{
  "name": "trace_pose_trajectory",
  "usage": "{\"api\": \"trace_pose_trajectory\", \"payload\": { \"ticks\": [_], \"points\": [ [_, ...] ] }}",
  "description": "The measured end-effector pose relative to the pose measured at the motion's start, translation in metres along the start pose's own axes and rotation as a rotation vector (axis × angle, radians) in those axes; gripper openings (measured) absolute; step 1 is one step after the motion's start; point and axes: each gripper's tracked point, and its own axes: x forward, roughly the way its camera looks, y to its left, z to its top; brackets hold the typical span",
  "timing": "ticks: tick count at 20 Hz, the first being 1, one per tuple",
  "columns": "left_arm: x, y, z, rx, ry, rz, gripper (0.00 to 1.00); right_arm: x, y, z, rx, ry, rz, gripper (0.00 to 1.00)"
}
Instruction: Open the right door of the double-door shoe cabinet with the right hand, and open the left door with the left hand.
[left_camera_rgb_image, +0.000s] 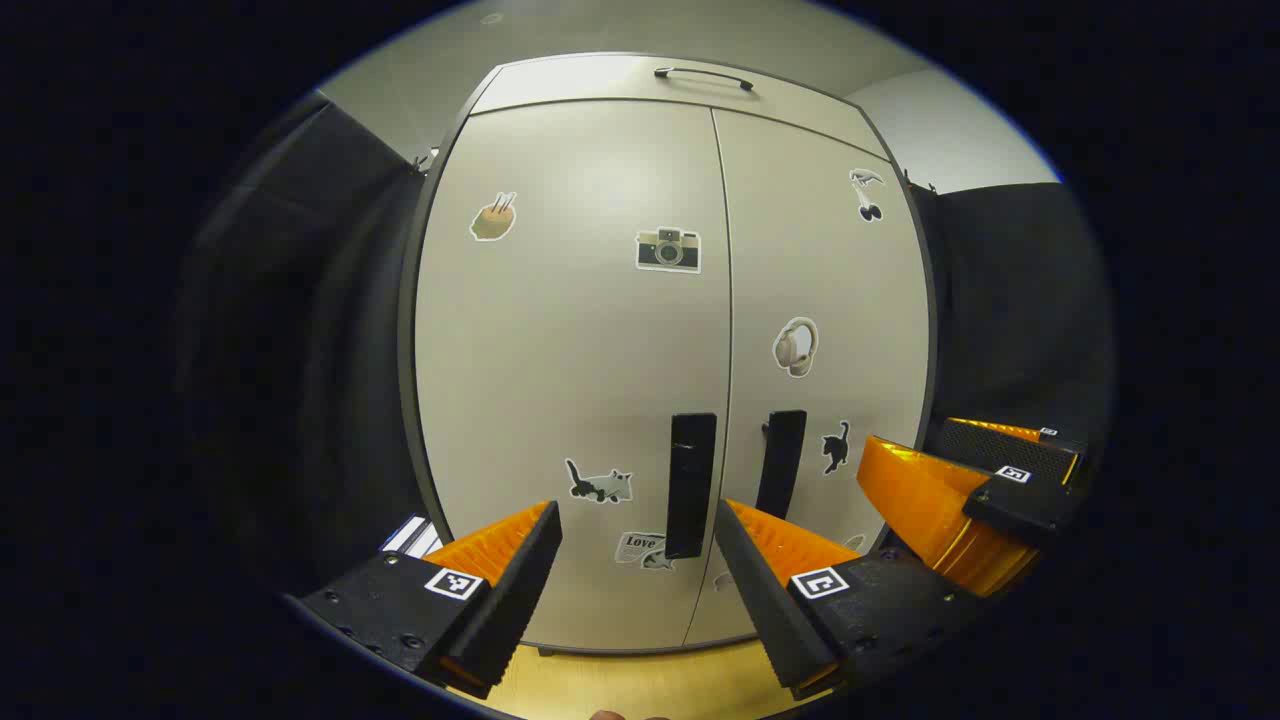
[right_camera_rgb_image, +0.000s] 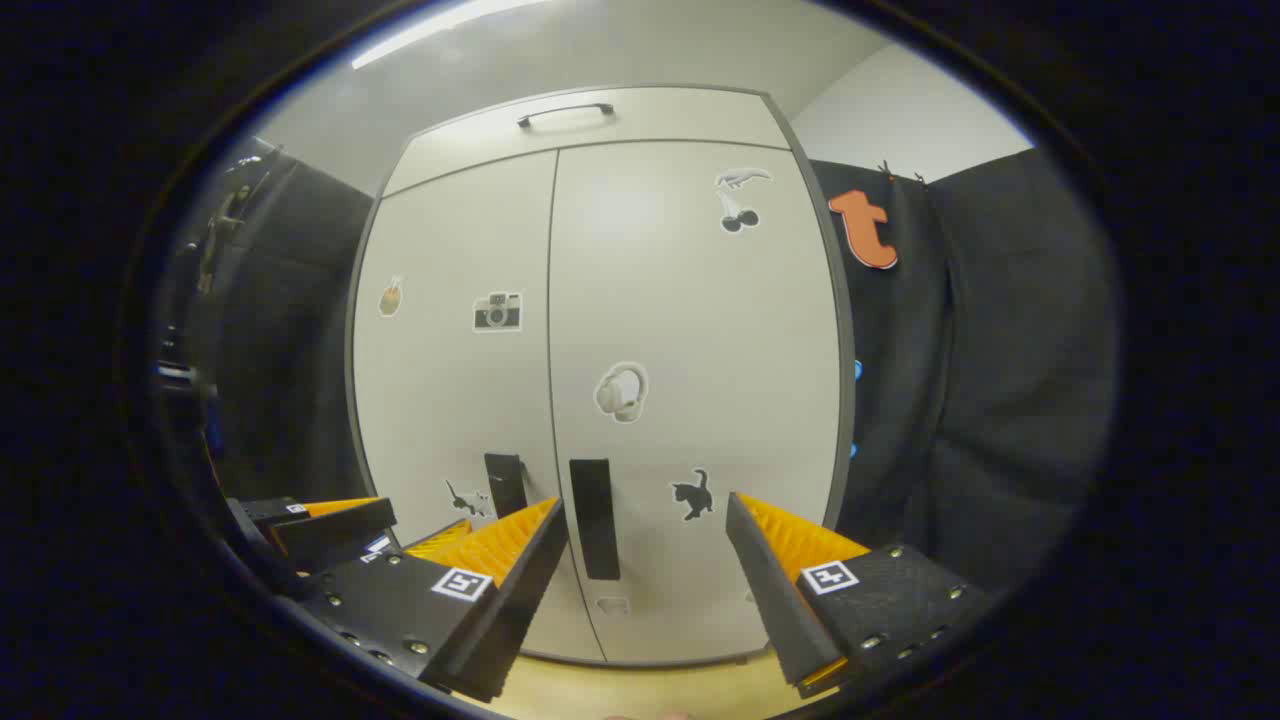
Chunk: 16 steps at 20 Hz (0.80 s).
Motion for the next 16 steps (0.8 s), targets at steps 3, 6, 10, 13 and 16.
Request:
{"api": "trace_pose_trajectory", "payload": {
  "ticks": [3,6,10,13,16],
  "points": [
    [0.003,0.005,-0.004,-0.021,0.014,0.02,0.96,0.003,0.008,-0.005,0.002,0.015,0.034,0.97],
    [0.008,0.007,-0.007,-0.033,0.021,0.028,0.96,0.005,0.008,-0.006,-0.035,0.009,0.03,0.96],
    [0.011,0.013,-0.007,-0.027,0.02,0.039,0.96,0.01,0.012,-0.005,-0.036,0.009,0.034,0.96],
    [0.011,0.017,-0.008,-0.025,0.017,0.045,0.96,0.013,0.009,-0.009,-0.027,0.021,0.025,0.96],
    [0.01,0.023,-0.006,-0.035,0.009,0.057,0.96,0.018,0.007,-0.015,-0.031,0.037,0.012,0.96]
  ]
}}
